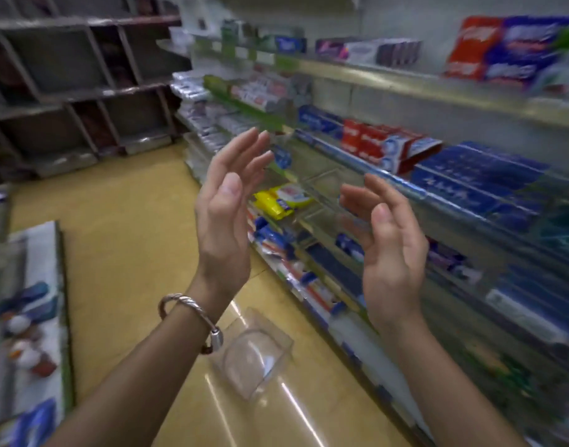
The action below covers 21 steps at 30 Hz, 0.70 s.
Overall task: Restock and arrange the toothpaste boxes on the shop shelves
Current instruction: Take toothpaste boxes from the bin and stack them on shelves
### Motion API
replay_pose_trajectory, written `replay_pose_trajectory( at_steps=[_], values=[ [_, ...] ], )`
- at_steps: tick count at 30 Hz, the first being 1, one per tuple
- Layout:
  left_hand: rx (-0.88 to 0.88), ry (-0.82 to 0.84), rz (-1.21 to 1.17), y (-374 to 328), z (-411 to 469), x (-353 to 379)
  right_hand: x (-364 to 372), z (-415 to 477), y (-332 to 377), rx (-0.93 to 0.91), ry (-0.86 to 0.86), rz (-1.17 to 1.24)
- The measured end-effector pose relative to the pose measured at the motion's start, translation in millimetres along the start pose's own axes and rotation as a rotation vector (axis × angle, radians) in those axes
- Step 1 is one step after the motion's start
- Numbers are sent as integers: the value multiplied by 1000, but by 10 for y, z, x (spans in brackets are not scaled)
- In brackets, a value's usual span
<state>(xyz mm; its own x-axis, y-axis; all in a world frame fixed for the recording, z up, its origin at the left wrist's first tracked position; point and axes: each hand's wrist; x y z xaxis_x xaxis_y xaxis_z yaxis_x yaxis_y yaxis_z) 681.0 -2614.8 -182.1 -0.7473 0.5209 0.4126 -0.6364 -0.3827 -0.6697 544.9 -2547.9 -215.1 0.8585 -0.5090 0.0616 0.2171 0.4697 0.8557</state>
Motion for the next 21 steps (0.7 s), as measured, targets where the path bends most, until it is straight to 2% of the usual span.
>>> replay_pose_trajectory(
  at_steps=[4, 10, 13, 18, 21],
  values=[
    [7, -31, 65, 281, 260, -766, 589, 150, -582, 66, 55, -56],
    [-83, -35, 182, 1227, 515, -1833, 1210, 235, -2058, 210, -76, -37],
    [-100, -39, 241, 1961, 461, -2553, 1510, 155, -3072, 273, -113, -66],
    [-210, -82, 291, 3482, -164, -3729, 1925, -298, -4839, 428, -190, -126],
    [-275, -95, 360, 4496, -798, -4615, 1991, -653, -5980, 644, -255, 52]
  ],
)
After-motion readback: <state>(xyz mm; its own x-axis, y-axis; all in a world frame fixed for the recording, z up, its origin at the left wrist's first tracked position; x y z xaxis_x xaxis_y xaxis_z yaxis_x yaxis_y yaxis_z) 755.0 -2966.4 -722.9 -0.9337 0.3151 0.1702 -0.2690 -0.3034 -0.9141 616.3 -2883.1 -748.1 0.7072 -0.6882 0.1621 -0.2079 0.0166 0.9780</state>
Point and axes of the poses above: each hand's wrist, its own z-axis towards the middle knuckle, its own x-axis out of the palm, y = z × x, and after that the axes turned 13 degrees about -z, right-handed
